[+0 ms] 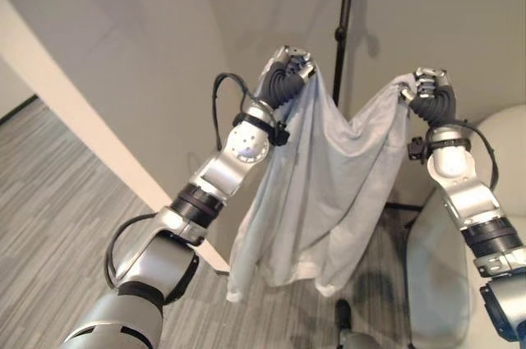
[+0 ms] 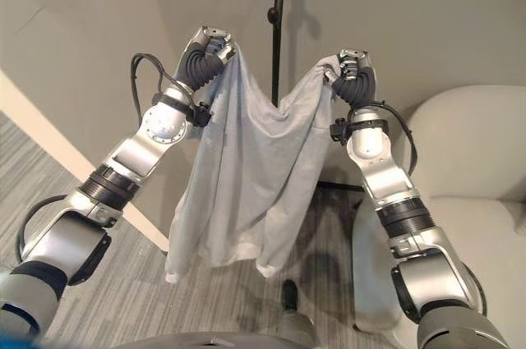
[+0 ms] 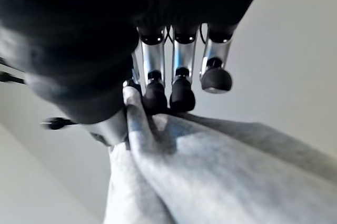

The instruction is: Hang the clothes on the sofa on the clothes rack.

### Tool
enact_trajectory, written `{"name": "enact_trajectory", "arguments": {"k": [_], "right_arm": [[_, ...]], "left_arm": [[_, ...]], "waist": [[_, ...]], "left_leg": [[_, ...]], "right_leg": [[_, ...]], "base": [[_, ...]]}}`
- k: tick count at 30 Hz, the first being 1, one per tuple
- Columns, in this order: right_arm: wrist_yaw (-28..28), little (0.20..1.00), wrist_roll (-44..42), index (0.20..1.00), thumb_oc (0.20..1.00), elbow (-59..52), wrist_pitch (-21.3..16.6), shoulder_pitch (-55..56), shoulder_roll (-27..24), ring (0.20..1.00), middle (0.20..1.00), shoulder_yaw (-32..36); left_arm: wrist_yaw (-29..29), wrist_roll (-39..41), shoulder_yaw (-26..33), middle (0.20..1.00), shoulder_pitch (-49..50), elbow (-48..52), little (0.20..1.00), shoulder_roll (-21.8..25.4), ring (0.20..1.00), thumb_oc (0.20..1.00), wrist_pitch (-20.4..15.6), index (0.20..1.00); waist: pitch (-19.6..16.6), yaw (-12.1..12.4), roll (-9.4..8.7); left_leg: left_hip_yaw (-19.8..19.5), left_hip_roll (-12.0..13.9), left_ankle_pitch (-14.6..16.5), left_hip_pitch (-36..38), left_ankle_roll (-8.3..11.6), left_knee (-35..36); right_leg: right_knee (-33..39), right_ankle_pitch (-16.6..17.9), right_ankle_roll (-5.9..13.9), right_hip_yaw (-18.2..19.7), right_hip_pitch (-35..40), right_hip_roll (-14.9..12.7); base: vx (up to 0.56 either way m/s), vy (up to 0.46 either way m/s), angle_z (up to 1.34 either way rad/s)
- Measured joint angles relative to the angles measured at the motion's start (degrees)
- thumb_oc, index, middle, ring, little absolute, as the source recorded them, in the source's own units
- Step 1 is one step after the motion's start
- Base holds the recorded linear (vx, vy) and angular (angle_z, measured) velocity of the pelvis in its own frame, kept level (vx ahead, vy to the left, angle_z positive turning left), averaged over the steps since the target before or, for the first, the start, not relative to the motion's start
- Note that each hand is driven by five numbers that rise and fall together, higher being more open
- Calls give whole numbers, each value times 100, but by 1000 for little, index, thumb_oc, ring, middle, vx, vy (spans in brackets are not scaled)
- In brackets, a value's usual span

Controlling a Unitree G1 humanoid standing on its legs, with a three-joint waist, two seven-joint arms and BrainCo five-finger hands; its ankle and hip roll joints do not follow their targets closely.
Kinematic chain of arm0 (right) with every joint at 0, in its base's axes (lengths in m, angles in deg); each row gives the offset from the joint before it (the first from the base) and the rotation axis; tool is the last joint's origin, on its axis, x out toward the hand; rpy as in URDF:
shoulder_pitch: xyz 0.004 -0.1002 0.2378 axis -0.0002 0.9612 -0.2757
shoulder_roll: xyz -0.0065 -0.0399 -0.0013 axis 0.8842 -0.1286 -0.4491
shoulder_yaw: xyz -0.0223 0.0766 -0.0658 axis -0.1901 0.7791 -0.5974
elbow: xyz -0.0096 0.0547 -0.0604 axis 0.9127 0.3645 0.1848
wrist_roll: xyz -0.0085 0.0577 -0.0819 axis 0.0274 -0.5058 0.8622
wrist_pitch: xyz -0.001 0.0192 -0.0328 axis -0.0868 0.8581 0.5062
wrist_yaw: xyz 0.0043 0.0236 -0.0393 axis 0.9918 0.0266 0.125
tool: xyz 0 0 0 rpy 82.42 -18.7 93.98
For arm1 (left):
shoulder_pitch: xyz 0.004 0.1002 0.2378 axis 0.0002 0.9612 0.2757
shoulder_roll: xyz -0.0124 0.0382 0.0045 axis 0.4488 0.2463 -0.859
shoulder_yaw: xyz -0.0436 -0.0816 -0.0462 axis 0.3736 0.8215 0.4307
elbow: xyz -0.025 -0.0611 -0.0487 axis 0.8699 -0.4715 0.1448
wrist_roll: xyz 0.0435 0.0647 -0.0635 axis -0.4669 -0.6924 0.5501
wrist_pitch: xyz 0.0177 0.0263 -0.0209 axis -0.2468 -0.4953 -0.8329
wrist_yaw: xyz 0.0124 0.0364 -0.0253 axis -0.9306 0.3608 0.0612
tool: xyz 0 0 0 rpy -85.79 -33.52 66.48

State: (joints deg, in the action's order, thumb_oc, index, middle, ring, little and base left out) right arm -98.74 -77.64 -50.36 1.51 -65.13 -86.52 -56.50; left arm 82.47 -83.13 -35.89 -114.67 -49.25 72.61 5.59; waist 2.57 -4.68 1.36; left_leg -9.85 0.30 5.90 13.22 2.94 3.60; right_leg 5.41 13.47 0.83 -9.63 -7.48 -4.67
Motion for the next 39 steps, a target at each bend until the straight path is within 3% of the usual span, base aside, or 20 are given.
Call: {"name": "enact_trajectory", "arguments": {"k": [1, 3, 4, 7, 10, 11, 12, 13, 14, 15, 16, 17, 18, 20, 22, 23, 28, 29, 35, 39], "right_arm": [[-10, 200, 0, 200, 200, -11, -15, -229, -70, 200, 200, 9], [-10, 200, -1, 200, 200, 1, -21, -449, -78, 200, 200, 7], [-9, 200, -1, 200, 200, 9, -21, -581, -64, 200, 200, -11], [-12, 200, 0, 200, 200, 21, -41, -749, -50, 200, 200, -15], [-9, 200, -2, 200, 200, 81, -74, -771, 8, 200, 200, -15], [-10, 200, -6, 200, 200, 116, -87, -762, 87, 200, 200, -14], [0, 200, -9, 200, 200, 125, -98, -736, 237, 200, 200, -23], [6, 200, -10, 200, 200, 121, -108, -729, 280, 200, 200, -41], [13, 200, -20, 200, 200, 92, -134, -730, 222, 200, 200, -46], [8, 200, -62, 200, 200, 101, -153, -700, 149, 200, 200, -32], [-11, 200, -108, 200, 200, 98, -151, -648, 201, 200, 200, -1], [-12, 200, -113, 200, 200, 59, -154, -637, 267, 200, 200, -4], [-3, 200, -112, 200, 200, 27, -154, -646, 316, 200, 200, -10], [-29, 200, -113, 200, 200, -6, -224, -631, 310, 200, 200, 59], [-46, 200, -82, 200, 200, 154, -299, -625, 235, 200, 200, 24], [-35, 200, -83, 200, 200, 244, -246, -583, 145, 200, 200, -28], [-13, 200, -106, 200, 200, -205, -227, -392, 243, 200, 200, 33], [-12, 200, -104, 200, 200, -209, -223, -380, 239, 200, 200, 119], [30, 200, -98, 200, 200, -308, -220, -155, 386, 200, 200, 149], [65, 200, -92, 200, 200, -312, -220, -92, 385, 200, 200, 185]], "left_arm": [[17, 9, 139, 200, -15, 16, 200, 6, 200, 200, -1, 200], [24, 16, 157, 200, -51, 14, 200, 87, 200, 200, 1, 200], [31, 22, 202, 200, -71, 15, 200, 117, 200, 200, 1, 200], [43, 51, 223, 200, -86, -3, 200, 143, 200, 200, 2, 200], [42, 52, 126, 200, -143, 4, 200, 146, 200, 200, 3, 200], [40, 52, 126, 200, -150, 17, 200, 178, 200, 200, 1, 200], [29, 54, 146, 200, -131, 18, 200, 216, 200, 200, 0, 200], [24, 55, 180, 200, -128, 18, 200, 224, 200, 200, -1, 200], [8, 60, 252, 200, -154, 17, 200, 190, 200, 200, -4, 200], [9, 77, 362, 200, -154, 29, 200, 117, 200, 200, -28, 200], [35, 113, 340, 200, -92, 89, 200, 135, 200, 200, -32, 200], [31, 119, 311, 200, -39, 216, 200, 201, 200, 200, -32, 200], [15, 119, 295, 200, -33, 247, 200, 260, 200, 200, -32, 200], [4, 119, 291, 200, -86, 259, 200, 277, 200, 200, -41, 200], [8, 111, 294, 200, -2, 393, 200, 319, 200, 200, -49, 200], [15, 111, 284, 200, 74, 454, 200, 324, 200, 200, -45, 200], [-16, 105, 125, 200, 40, 619, 200, 473, 200, 200, -129, 200], [-20, 105, 195, 200, 57, 811, 200, 472, 200, 200, -126, 200], [-21, 105, 317, 200, 226, 909, 200, 473, 200, 200, -120, 200], [-23, 105, 319, 200, 257, 909, 200, 447, 200, 200, -120, 200]], "waist": [[9, -57, -15], [-7, -144, 11], [-5, -102, 10], [3, -159, 17], [10, -163, 48], [15, -146, 53], [16, -31, -25], [1, 121, -66], [3, 203, -38], [25, 224, -69], [60, 268, -230], [77, 293, -348], [108, 310, -480], [147, 188, -585], [157, 329, -549], [175, 298, -509], [58, 108, -314], [27, 97, -262], [16, 316, -273], [-14, 312, -206]], "left_leg": [[214, 174, -35, -11, 192, -52], [435, 484, -414, 41, 187, 122], [437, 585, -434, 107, 238, 158], [475, 671, -445, 123, 266, 152], [450, 701, -416, 316, 343, 50], [479, 686, -275, 223, 551, -284], [498, 542, -73, -143, 835, -1294], [481, 478, -61, -502, 854, -2160], [478, 465, -111, -996, 858, -3217], [525, 539, -673, -1813, 689, -4640], [713, 647, -1409, -2551, 274, -5704], [850, 639, -960, -2936, 181, -5929], [962, 570, -692, -3134, 126, -5489], [1014, 493, -599, -3310, 227, -4008], [1008, 488, -691, -2844, 169, -987], [1020, 473, -761, -2758, 77, -497], [932, 262, -844, -1290, -25, 88], [949, 286, -1053, -835, -109, 212], [910, -7, -1044, -793, -100, 172], [906, -35, -900, -805, -156, 181]], "right_leg": [[-5, -100, -122, 11, 91, 83], [-86, -283, -198, -110, 107, 196], [-106, -352, -223, -89, 109, 288], [-241, -473, -254, -161, 100, 345], [-816, -1098, -49, -373, 161, 287], [-915, -1218, 28, -412, 205, 265], [-948, -1273, -16, -358, 320, 214], [-941, -1291, -38, -303, 397, 185], [-1009, -1354, -229, -321, 464, 264], [-1239, -1547, -450, -332, 431, 312], [-1219, -1597, -566, -341, 508, 349], [-1173, -1507, -529, -344, 536, 318], [-1128, -1529, -527, -287, 627, 325], [-986, -1578, -441, -356, 673, 342], [-729, -1450, -354, -242, 739, 494], [-642, -1405, -401, -195, 817, 592], [-107, -1360, -452, -66, 1444, 722], [-94, -1365, -432, -55, 1463, 748], [-32, -1321, -131, 56, 1540, 402], [19, -1322, -25, 58, 1549, 377]], "base": [[194, -176, 42], [175, -164, 23], [119, -103, -6], [94, -71, 8], [175, -125, 29], [62, -126, 17], [98, -248, -7], [84, -263, -12], [104, -218, 7], [33, -59, 18], [93, 18, 7], [96, 66, -19], [200, 108, -4], [137, 126, 5], [150, 99, -44], [262, 139, -49], [161, 96, -16], [61, 94, 14], [65, 53, 3], [13, 29, 3]]}}
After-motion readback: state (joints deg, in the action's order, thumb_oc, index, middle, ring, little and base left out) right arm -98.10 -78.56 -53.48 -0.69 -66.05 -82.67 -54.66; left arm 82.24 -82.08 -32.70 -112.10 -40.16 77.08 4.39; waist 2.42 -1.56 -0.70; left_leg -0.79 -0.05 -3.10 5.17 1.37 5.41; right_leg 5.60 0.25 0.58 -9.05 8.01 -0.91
